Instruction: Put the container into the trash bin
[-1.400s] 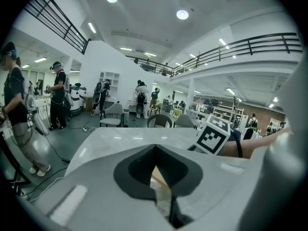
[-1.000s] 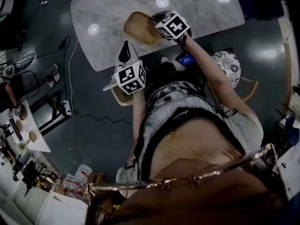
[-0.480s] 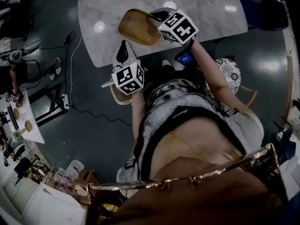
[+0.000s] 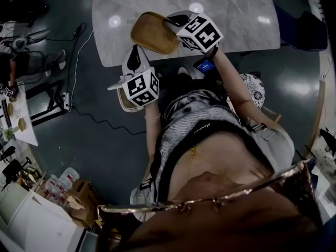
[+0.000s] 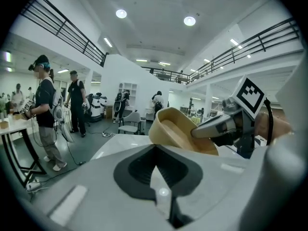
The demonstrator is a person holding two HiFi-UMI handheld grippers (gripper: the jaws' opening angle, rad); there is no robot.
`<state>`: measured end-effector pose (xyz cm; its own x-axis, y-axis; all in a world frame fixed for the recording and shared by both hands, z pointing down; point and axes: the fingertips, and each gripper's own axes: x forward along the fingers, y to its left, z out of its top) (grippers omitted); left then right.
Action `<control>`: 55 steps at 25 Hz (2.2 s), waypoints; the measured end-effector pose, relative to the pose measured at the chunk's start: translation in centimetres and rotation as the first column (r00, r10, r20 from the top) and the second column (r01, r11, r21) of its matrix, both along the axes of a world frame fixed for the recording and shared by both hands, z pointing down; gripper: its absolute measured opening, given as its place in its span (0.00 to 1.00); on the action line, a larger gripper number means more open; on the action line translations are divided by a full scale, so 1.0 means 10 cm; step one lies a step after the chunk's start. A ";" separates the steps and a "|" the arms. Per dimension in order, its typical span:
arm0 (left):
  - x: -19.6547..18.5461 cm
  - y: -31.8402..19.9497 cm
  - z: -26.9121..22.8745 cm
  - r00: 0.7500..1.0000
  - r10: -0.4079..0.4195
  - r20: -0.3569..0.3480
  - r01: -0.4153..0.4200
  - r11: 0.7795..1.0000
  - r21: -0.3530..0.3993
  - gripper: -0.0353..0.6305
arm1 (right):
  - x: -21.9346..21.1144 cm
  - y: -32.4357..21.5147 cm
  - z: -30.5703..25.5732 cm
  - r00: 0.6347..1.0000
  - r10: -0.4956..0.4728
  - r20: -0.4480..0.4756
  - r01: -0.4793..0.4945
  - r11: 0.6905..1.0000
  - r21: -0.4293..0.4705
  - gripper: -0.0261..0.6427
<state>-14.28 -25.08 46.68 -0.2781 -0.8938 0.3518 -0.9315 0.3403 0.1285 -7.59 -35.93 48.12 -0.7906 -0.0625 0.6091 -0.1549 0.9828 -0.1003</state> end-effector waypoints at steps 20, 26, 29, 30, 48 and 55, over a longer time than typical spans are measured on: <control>-0.72 1.02 -0.10 0.981 -0.195 0.001 0.195 0.981 0.018 0.05 | -0.80 0.90 -0.02 0.987 -0.158 0.016 0.159 0.986 -0.046 0.09; -1.15 1.79 -0.10 0.957 -0.290 0.014 0.290 0.957 0.007 0.05 | -1.26 1.61 0.10 0.969 -0.247 0.004 0.246 0.967 -0.070 0.09; -1.31 2.15 -0.08 0.944 -0.330 0.020 0.330 0.944 0.006 0.05 | -1.44 1.96 0.14 0.960 -0.281 0.005 0.280 0.957 -0.080 0.09; -1.35 2.28 -0.08 0.939 -0.342 0.019 0.342 0.940 0.009 0.05 | -1.49 2.08 0.15 0.956 -0.293 0.004 0.292 0.953 -0.082 0.09; -1.75 3.87 -0.03 0.873 -0.488 0.008 0.488 0.873 0.003 0.05 | -1.97 3.71 0.72 0.880 -0.457 -0.125 0.445 0.888 -0.118 0.10; -1.79 4.11 -0.01 0.858 -0.514 -0.002 0.514 0.858 0.009 0.05 | -2.00 3.93 0.92 0.856 -0.484 -0.181 0.471 0.875 -0.113 0.10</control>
<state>-32.20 16.06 46.54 -0.6992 -0.6266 0.3442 -0.6242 0.7698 0.1332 -27.58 3.39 57.34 -0.5768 0.3352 0.7450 0.3088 0.9337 -0.1810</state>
